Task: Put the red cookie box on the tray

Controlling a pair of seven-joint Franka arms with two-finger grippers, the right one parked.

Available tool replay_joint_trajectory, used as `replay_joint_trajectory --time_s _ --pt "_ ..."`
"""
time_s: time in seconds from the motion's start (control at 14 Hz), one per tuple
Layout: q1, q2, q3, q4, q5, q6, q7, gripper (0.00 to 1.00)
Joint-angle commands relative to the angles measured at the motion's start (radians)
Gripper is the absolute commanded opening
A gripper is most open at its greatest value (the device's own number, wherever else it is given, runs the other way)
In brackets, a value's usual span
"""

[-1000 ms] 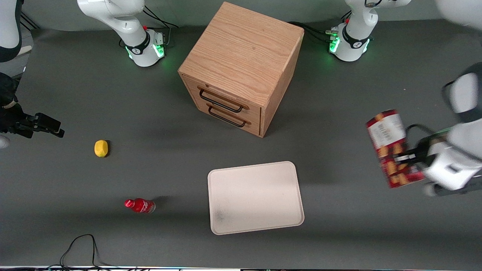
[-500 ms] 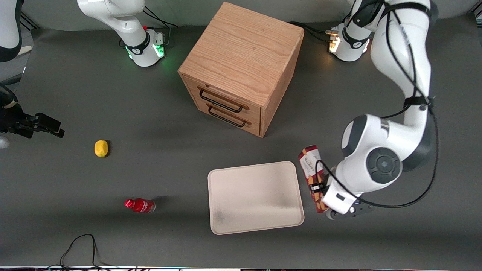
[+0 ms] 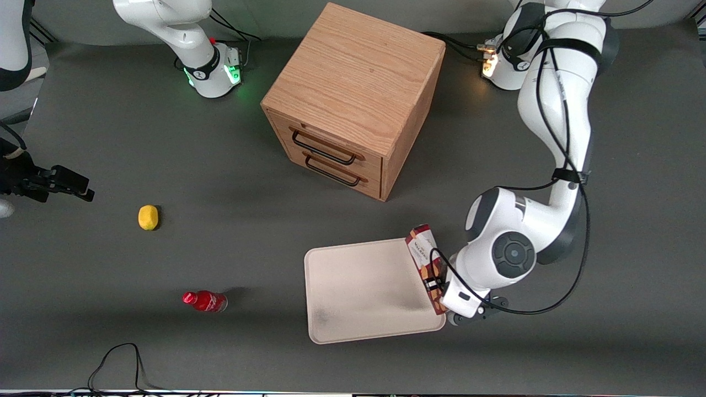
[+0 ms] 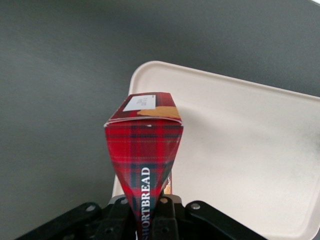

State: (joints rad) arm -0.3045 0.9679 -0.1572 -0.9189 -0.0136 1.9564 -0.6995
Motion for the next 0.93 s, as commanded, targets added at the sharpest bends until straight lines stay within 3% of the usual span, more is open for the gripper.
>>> replay_joint_trajectory --time_s 0.0,0.86 --pt "-0.030 0.057 0.008 0.048 0.030 0.044 -0.017 0.00" --pt "-0.033 0.106 0.010 0.043 0.070 0.082 0.110 0.00"
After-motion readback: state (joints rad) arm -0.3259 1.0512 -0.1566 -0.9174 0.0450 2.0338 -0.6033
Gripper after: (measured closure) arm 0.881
